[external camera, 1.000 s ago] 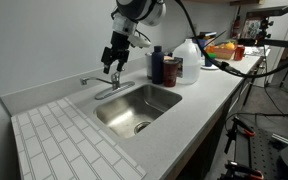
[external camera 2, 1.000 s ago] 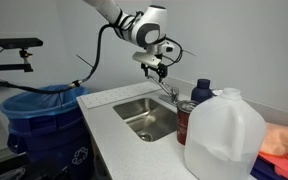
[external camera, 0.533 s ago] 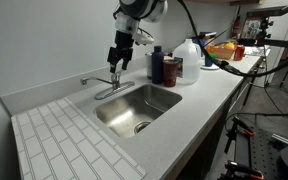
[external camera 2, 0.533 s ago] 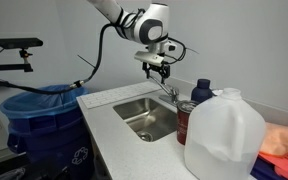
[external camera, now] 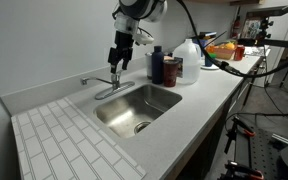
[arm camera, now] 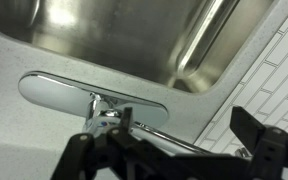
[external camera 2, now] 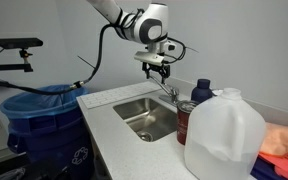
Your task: Lift the handle of the faucet
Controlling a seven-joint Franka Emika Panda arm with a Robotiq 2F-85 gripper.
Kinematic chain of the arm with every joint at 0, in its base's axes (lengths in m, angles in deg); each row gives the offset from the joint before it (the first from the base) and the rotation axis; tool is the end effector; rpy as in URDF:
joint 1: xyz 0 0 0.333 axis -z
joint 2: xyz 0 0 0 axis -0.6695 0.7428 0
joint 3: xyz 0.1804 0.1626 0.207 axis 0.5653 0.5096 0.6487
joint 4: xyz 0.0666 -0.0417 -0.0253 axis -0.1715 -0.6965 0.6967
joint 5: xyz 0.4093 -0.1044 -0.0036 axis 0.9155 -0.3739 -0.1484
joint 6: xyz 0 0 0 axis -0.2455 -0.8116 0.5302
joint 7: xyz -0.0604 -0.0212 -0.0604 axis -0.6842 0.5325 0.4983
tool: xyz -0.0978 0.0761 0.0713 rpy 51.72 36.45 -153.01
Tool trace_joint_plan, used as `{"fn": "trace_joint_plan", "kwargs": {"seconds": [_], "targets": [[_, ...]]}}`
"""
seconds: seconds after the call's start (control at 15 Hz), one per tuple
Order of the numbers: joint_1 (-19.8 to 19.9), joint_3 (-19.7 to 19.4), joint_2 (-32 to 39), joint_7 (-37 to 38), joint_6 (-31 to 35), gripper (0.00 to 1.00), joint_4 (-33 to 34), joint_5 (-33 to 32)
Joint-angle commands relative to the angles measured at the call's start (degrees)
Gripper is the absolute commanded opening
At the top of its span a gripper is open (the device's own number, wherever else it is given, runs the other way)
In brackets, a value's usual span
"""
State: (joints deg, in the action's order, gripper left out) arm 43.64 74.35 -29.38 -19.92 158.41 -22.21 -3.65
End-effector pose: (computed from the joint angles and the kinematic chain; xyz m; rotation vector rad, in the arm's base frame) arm 0.7043 0.0795 0.3595 -2.9436 -0.2936 -0.3612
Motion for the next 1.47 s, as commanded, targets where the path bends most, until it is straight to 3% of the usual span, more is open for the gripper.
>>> {"fn": "trace_joint_plan", "kwargs": {"seconds": [0.0,0.2,0.27,0.47,0.8,1.0,1.4], "targets": [[-1.56,-1.89,0.2,0.98,-0.23,1.0,0.92,-2.7],[-2.78,-3.39,0.09,4.34,1.02,1.0,0.64,-6.51],[-3.41,-4.35,4.89,5.95,5.92,1.0,1.0,-8.14],[-3.9,-6.81,7.62,10.13,8.47,1.0,1.26,-11.01],[-5.27,-8.93,7.09,16.84,9.03,1.0,1.1,-14.03],[-7.3,-11.56,6.83,20.99,12.73,1.0,0.75,-20.2],[-11.86,-20.98,10.41,32.88,21.65,1.0,1.79,-36.09]]}}
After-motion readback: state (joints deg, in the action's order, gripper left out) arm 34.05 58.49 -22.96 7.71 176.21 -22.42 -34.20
